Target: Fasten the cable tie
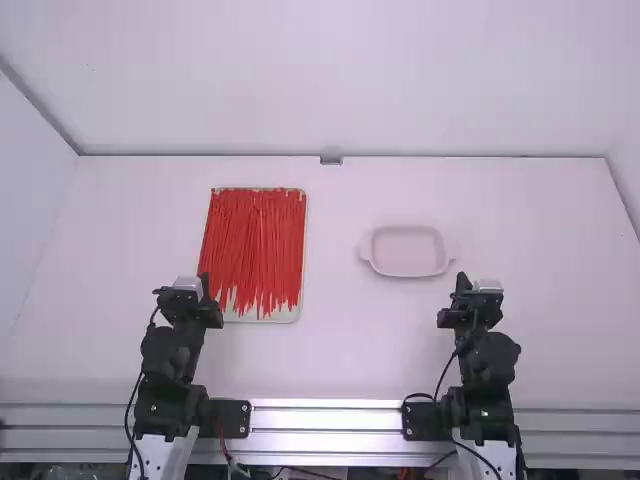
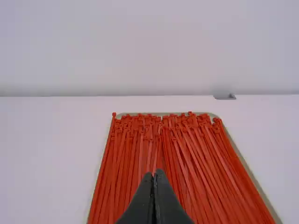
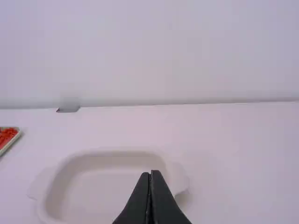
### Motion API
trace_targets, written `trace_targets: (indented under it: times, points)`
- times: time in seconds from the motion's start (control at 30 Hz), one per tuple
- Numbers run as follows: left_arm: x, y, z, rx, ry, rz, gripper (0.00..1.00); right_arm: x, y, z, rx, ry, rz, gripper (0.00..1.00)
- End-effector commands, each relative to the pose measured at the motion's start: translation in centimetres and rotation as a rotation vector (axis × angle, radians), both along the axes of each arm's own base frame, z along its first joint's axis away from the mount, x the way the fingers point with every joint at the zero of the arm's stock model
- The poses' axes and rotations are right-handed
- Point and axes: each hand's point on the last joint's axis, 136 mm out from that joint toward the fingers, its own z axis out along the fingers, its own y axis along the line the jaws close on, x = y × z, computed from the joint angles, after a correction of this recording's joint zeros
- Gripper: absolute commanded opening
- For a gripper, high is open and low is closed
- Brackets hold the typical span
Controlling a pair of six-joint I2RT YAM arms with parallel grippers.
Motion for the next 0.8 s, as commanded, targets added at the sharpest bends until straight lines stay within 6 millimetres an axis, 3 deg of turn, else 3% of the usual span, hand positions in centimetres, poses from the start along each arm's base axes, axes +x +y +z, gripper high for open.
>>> trace_targets:
  times: [0.0, 0.43, 0.77]
  points:
    - [0.0, 0.0, 0.0, 0.001, 0.000, 0.000, 0.00, 0.0, -0.1, 0.0, -0.003, 0.000, -0.003, 0.00]
    - [-0.1, -0.1, 1.5, -0.006, 0.024, -0.006, 0.07, 0.1, 0.3, 1.2, 0.008, 0.008, 0.015, 0.07]
    - [0.2, -0.8, 3.6, -0.028, 0.142, -0.041, 0.21, 0.4, 2.0, 2.2, 0.009, 0.105, 0.118, 0.21]
